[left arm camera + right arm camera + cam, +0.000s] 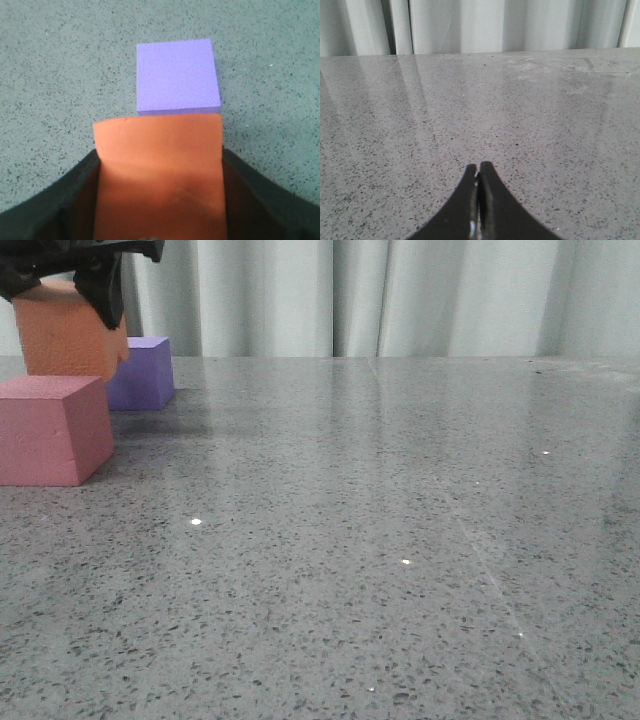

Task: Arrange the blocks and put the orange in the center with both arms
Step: 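Lift the orange cube with the left gripper toward the purple cube, then lower the orange cube between the purple and pink cubes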

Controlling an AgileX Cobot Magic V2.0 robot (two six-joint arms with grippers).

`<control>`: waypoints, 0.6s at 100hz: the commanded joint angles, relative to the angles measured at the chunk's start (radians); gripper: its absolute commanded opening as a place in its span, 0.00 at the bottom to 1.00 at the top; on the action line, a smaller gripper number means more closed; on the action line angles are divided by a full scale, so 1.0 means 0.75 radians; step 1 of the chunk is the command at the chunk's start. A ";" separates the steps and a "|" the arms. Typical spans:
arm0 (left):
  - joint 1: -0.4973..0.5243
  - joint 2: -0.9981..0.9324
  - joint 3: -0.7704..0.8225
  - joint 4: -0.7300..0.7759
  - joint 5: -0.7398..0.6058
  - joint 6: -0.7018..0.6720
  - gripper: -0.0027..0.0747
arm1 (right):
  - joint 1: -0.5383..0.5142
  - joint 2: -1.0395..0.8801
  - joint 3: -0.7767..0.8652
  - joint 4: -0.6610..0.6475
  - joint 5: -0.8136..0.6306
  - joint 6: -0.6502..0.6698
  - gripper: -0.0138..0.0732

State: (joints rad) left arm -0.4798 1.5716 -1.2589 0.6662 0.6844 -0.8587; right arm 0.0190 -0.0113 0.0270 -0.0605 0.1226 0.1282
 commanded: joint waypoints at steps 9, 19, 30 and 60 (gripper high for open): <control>0.003 -0.062 0.000 0.029 -0.110 -0.002 0.39 | -0.008 -0.032 -0.018 0.003 -0.113 -0.011 0.08; 0.003 -0.062 0.014 0.029 -0.136 -0.002 0.39 | -0.008 -0.032 -0.018 0.003 -0.113 -0.011 0.08; 0.003 -0.049 0.017 0.029 -0.158 -0.002 0.39 | -0.008 -0.032 -0.018 0.003 -0.113 -0.011 0.08; 0.003 0.027 0.017 0.029 -0.163 -0.007 0.39 | -0.008 -0.032 -0.018 0.003 -0.113 -0.011 0.08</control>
State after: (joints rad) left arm -0.4791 1.6158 -1.2226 0.6662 0.6044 -0.8587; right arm 0.0190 -0.0113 0.0270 -0.0605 0.1226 0.1282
